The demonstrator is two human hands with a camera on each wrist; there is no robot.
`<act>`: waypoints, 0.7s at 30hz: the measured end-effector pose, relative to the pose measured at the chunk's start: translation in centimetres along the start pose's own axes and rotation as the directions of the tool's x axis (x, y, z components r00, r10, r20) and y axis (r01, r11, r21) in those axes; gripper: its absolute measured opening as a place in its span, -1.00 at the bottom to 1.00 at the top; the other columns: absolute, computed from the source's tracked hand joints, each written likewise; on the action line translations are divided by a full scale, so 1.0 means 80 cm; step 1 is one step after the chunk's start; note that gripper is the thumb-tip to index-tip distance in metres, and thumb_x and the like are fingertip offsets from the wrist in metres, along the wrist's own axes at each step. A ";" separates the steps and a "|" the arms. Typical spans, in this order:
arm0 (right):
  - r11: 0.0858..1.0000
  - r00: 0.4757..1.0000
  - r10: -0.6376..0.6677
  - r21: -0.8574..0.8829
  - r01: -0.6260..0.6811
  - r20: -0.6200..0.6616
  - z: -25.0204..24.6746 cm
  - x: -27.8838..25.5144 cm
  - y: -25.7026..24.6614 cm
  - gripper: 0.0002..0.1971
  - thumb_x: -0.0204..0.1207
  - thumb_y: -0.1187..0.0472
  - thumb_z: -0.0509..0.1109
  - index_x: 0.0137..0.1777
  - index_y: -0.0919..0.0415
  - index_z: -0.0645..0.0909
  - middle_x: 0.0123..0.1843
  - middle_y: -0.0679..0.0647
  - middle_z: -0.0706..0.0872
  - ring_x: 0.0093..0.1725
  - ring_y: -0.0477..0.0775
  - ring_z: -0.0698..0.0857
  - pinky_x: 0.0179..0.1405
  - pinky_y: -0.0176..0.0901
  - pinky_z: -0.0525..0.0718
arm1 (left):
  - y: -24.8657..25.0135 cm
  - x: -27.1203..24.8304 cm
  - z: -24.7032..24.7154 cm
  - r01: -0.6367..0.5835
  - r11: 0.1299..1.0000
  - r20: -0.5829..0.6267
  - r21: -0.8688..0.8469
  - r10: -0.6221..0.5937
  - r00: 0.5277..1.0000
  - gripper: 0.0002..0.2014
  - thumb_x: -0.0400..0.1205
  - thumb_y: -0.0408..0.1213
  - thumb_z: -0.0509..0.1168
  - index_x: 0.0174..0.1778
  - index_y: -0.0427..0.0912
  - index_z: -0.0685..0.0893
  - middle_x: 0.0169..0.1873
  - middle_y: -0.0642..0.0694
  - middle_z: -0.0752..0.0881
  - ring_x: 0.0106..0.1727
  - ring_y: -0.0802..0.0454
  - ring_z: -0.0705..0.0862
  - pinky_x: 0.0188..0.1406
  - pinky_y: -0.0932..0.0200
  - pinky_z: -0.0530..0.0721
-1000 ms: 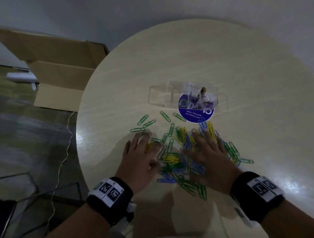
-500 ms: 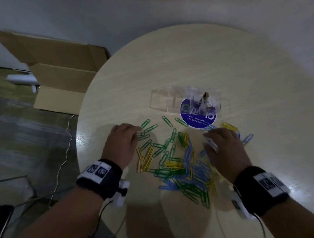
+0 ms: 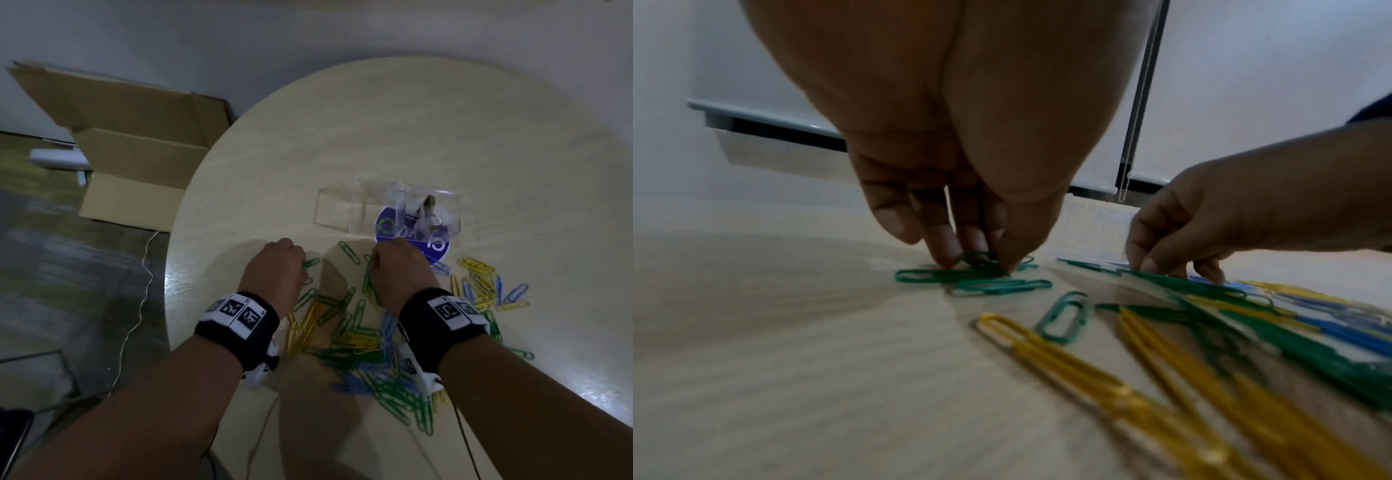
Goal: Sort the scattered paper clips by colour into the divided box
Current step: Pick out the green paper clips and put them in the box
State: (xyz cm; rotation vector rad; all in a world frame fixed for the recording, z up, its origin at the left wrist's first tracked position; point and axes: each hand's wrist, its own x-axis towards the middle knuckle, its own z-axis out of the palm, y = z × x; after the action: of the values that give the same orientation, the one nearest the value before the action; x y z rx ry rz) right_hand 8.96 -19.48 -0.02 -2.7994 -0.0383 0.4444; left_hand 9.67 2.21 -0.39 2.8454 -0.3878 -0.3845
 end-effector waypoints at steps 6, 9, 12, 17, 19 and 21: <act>0.999 0.998 -0.022 -0.047 0.024 0.056 -0.007 0.004 -0.002 -0.82 0.58 0.23 0.21 0.05 0.33 0.56 0.06 0.30 0.64 0.05 0.34 0.63 -0.05 0.02 0.58 | -0.014 0.003 -0.019 0.010 0.999 0.054 0.037 -0.012 0.998 -0.82 0.60 -0.24 0.26 -0.14 -0.30 0.63 -0.16 -0.21 0.62 -0.13 -0.21 0.61 -0.29 0.05 0.45; 1.000 0.999 -0.014 -0.024 0.015 0.038 -0.012 0.007 -0.001 -0.85 0.55 0.24 0.23 -0.03 0.30 0.58 0.03 0.29 0.66 0.01 0.34 0.66 -0.14 -0.02 0.55 | -0.029 -0.005 -0.025 -0.051 0.998 0.010 -0.034 0.052 0.999 -0.85 0.57 -0.24 0.33 -0.10 -0.26 0.72 -0.19 -0.17 0.66 -0.15 -0.15 0.63 -0.24 0.07 0.51; 0.999 0.999 -0.042 -0.032 0.043 0.005 -0.011 0.015 -0.013 -0.86 0.56 0.26 0.23 -0.02 0.29 0.59 0.02 0.27 0.65 -0.02 0.33 0.66 -0.18 -0.04 0.55 | -0.030 -0.025 -0.013 -0.197 0.980 0.022 0.009 0.197 0.980 -0.75 0.62 -0.18 0.21 -0.12 -0.21 0.76 -0.23 -0.15 0.68 -0.19 -0.15 0.65 -0.25 0.04 0.61; 0.971 0.982 -0.173 -0.154 0.184 0.082 -0.001 0.020 -0.037 -0.83 0.56 0.27 0.26 -0.03 0.28 0.68 0.00 0.22 0.64 0.07 0.33 0.55 0.04 0.14 0.63 | -0.027 -0.033 -0.002 -0.191 0.981 0.016 0.046 0.191 0.982 -0.72 0.67 -0.02 0.25 -0.07 -0.13 0.76 -0.21 -0.10 0.65 -0.16 -0.12 0.61 -0.21 -0.04 0.65; 0.970 0.983 -0.170 -0.163 0.180 0.075 0.000 0.019 -0.039 -0.86 0.54 0.23 0.30 -0.01 0.24 0.66 0.02 0.21 0.61 0.07 0.34 0.56 0.04 0.15 0.64 | -0.027 -0.034 -0.001 -0.173 0.984 0.021 0.041 0.173 0.985 -0.78 0.65 -0.08 0.30 0.03 -0.12 0.75 -0.11 -0.12 0.66 -0.08 -0.15 0.60 -0.17 -0.08 0.66; 0.976 0.986 -0.160 -0.143 0.164 0.038 0.002 0.018 -0.040 -0.86 0.51 0.27 0.33 0.04 0.21 0.61 0.02 0.21 0.58 0.04 0.33 0.60 -0.04 0.13 0.67 | -0.028 -0.035 0.000 -0.172 0.984 0.020 0.049 0.171 0.985 -0.82 0.65 -0.19 0.29 0.05 -0.16 0.73 -0.09 -0.15 0.67 -0.07 -0.18 0.61 -0.19 -0.10 0.66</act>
State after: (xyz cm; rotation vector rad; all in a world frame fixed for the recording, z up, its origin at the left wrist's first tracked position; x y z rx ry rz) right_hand 10.36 -16.30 0.40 -2.9028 -0.3148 0.4545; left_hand 7.61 5.13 -0.35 2.8301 -0.6495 -0.3681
